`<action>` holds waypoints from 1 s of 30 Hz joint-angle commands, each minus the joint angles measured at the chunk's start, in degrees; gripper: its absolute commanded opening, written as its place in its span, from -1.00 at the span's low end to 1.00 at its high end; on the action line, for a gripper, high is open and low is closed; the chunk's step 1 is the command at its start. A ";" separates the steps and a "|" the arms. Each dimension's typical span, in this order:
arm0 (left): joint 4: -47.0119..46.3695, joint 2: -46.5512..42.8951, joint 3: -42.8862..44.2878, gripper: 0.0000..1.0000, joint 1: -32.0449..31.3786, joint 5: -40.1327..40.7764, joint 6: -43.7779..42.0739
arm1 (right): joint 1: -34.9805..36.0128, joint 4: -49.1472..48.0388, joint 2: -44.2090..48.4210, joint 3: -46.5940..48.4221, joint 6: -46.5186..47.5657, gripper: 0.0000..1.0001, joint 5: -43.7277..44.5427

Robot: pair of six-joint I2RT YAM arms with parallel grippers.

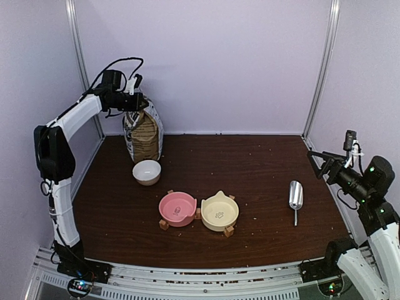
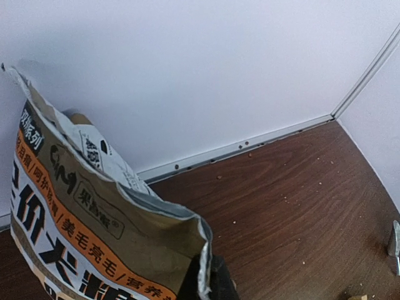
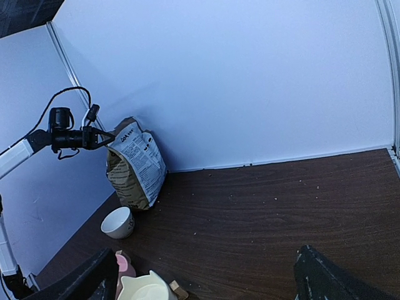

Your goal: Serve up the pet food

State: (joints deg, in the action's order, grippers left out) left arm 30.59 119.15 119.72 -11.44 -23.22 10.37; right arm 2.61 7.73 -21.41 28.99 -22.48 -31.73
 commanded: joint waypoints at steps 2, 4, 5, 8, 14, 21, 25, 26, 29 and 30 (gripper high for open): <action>-15.72 -3.64 -1.29 -1.00 -6.21 -3.65 3.49 | 0.29 0.15 0.96 -0.19 -0.35 1.00 0.25; -16.69 -4.69 -3.46 -1.00 -8.66 -1.86 3.73 | 0.24 -0.10 1.01 -0.31 -0.73 1.00 0.26; -17.98 -5.47 -5.14 -1.00 -9.89 -0.39 4.00 | 0.24 -0.25 1.05 -0.40 -0.97 1.00 0.34; -22.82 -7.64 -10.33 -1.00 -13.55 1.86 5.44 | 0.29 -0.32 1.40 -0.56 -1.44 1.00 0.33; -27.48 -12.37 -16.78 -1.00 -18.57 3.80 6.60 | 0.29 2.06 2.32 -0.07 -0.85 1.00 0.92; -31.54 -20.94 -25.93 -1.00 -23.85 8.02 8.20 | 0.29 1.75 2.66 -1.01 -1.82 1.00 1.67; -35.01 -24.88 -31.28 -1.00 -26.91 10.47 11.85 | 0.33 -0.30 1.82 -1.68 -3.44 1.00 1.84; -35.42 -25.72 -32.24 -1.00 -27.63 11.09 12.26 | 0.36 -0.51 1.46 -1.62 -3.78 1.00 1.91; -36.18 -28.01 -34.85 -1.00 -30.11 13.85 13.42 | 0.37 -0.05 0.18 -0.98 -4.63 1.00 3.10; -36.22 -28.65 -35.61 -1.00 -31.08 15.04 13.51 | 0.46 0.46 -0.46 -0.59 -5.04 1.00 3.86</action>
State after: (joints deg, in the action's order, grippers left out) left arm 8.05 97.56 84.58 -38.17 -8.05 20.67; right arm 2.63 9.13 -20.25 27.79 -25.56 -30.46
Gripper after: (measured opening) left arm 0.027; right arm 0.995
